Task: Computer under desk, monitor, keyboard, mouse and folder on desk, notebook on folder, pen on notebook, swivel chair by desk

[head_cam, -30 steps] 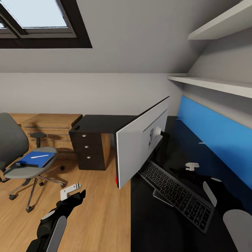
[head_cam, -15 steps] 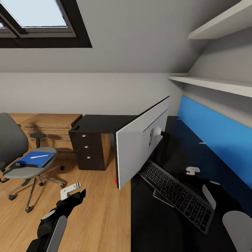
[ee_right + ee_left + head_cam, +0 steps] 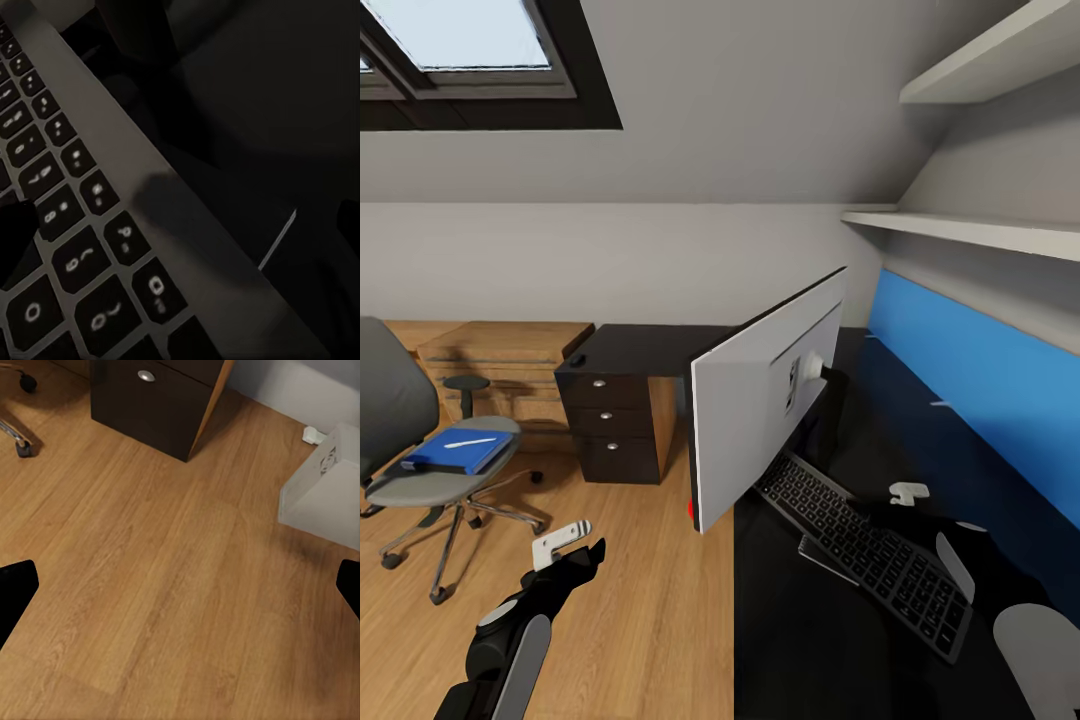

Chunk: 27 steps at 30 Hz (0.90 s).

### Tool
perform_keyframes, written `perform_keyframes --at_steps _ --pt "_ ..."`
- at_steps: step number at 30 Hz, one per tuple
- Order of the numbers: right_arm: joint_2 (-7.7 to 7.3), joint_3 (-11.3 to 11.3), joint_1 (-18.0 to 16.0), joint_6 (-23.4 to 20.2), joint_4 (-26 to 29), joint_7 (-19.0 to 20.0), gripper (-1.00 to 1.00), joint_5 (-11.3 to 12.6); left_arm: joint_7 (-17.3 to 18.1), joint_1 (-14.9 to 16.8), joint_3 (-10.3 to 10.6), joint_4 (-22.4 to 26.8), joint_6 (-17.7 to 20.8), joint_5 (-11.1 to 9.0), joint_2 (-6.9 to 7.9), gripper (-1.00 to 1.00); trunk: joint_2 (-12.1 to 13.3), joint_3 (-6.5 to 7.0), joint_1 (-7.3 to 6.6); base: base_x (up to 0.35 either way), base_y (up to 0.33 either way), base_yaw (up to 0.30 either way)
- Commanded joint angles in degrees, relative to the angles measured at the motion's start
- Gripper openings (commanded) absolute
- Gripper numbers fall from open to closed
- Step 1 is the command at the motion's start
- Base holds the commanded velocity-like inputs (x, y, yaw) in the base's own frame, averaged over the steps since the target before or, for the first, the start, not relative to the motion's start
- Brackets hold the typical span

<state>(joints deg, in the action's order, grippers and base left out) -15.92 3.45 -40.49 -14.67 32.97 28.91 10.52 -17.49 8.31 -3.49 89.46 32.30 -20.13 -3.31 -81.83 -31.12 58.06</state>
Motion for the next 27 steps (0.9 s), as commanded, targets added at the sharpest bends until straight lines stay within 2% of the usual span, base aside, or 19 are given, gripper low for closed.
perform_keyframes --at_steps 1,8,12,17,20,27 --pt "0.01 0.2 0.0 -0.5 0.0 0.2 1.00 0.5 -0.4 0.0 0.0 0.1 0.2 -0.6 -0.03 1.00 -0.5 -0.24 0.22 0.000 0.000 0.000" --pt "0.02 0.2 0.0 -0.5 0.0 0.2 1.00 0.5 -0.4 0.0 0.1 0.1 0.2 -0.6 -0.03 1.00 -0.5 -0.24 0.22 0.000 0.000 0.000" --pt "0.01 0.2 0.0 -0.6 0.0 0.1 1.00 0.5 -0.5 0.0 0.1 0.1 0.2 -0.6 -0.03 1.00 -2.1 -0.96 1.10 0.000 0.000 0.000" --pt "0.04 0.2 0.0 -0.6 0.0 0.1 1.00 0.5 -0.4 0.0 0.1 0.1 0.2 -0.6 -0.03 1.00 -2.1 -0.96 1.10 0.000 0.000 0.000" --pt "0.14 0.2 0.0 -0.6 0.0 0.1 1.00 0.5 -0.4 0.0 0.1 0.1 0.2 -0.6 -0.03 1.00 -3.3 -1.50 1.76 0.000 0.000 0.000" --pt "0.28 0.2 0.0 -0.6 0.0 0.1 1.00 0.5 -0.4 0.0 0.1 0.1 0.2 -0.6 -0.03 1.00 -3.3 -1.50 1.76 0.000 0.000 0.000"
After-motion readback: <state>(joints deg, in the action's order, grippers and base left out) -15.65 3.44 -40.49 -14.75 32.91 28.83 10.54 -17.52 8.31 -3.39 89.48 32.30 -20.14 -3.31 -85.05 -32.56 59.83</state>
